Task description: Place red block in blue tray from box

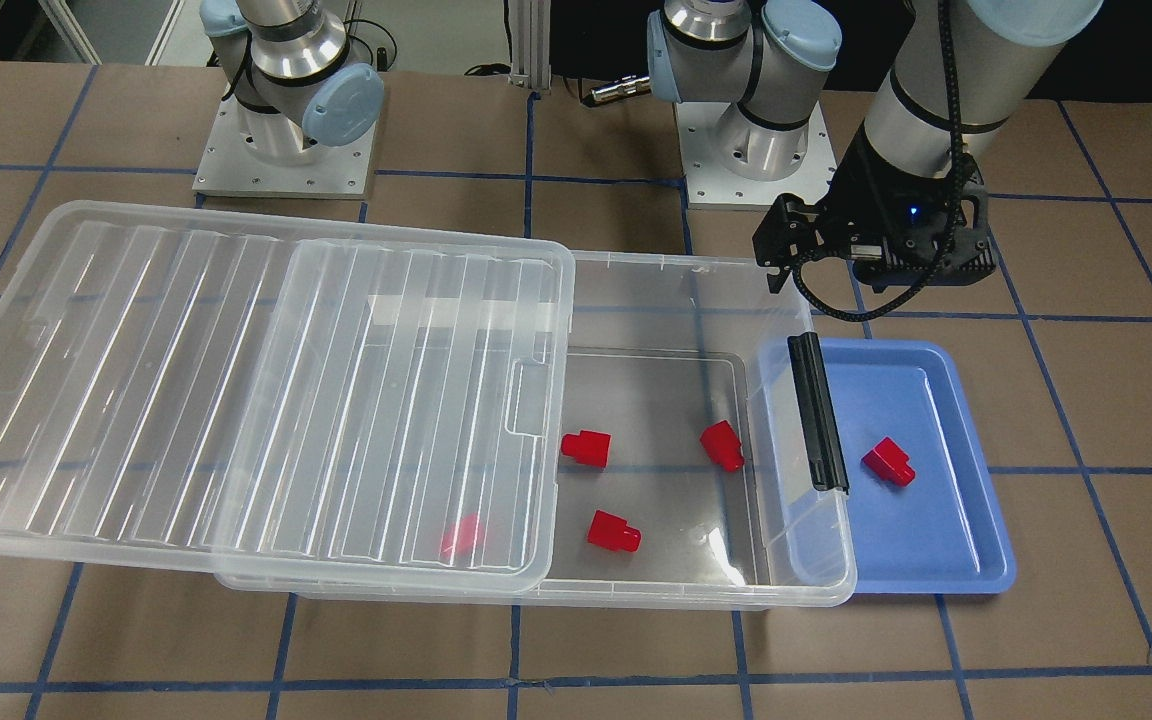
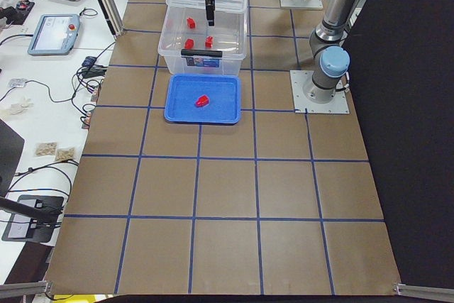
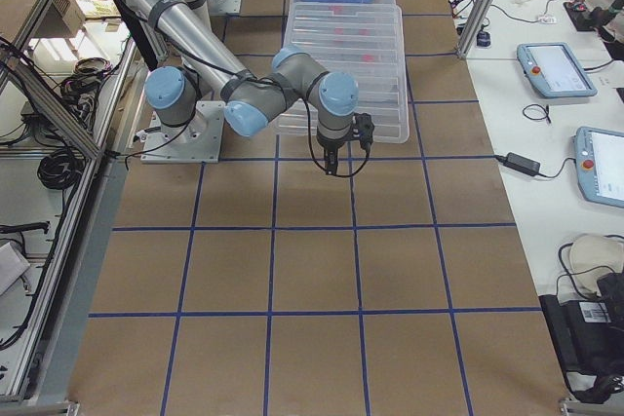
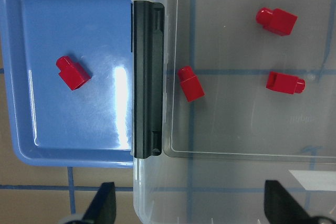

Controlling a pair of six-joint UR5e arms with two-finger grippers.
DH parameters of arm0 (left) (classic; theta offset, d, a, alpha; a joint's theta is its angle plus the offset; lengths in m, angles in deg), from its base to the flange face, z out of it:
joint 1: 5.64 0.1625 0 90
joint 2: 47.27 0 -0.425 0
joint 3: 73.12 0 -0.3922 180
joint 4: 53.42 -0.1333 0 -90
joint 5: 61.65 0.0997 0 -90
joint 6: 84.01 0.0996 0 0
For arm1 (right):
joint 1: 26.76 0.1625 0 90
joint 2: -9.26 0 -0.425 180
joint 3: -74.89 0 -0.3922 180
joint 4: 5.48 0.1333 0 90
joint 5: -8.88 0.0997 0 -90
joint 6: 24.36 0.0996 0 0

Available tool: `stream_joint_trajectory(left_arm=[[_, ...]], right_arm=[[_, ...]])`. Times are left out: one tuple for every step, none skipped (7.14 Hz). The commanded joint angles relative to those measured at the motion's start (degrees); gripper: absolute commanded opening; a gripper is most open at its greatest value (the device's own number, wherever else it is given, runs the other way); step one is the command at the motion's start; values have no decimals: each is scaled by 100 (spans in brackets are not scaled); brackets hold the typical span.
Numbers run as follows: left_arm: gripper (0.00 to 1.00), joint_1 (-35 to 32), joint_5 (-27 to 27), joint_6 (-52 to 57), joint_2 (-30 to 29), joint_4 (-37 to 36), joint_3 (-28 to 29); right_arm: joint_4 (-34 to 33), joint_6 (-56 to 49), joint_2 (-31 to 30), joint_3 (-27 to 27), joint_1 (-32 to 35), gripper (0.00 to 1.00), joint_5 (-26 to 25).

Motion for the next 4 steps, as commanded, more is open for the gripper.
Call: stream_joint_trajectory(left_arm=[[100,0,5,0,0,-1,1],[100,0,5,0,0,-1,1],[100,0,-4,0,9,-10,1],[100,61,-12,35,26,-1,27]], right_arm=[[23,136,-21,-1,29,100,0],[23,137,-30,-1,29,100,9],[32,145,-30,-1,37,100,18],[23,154,-30,-1,81,100,18]])
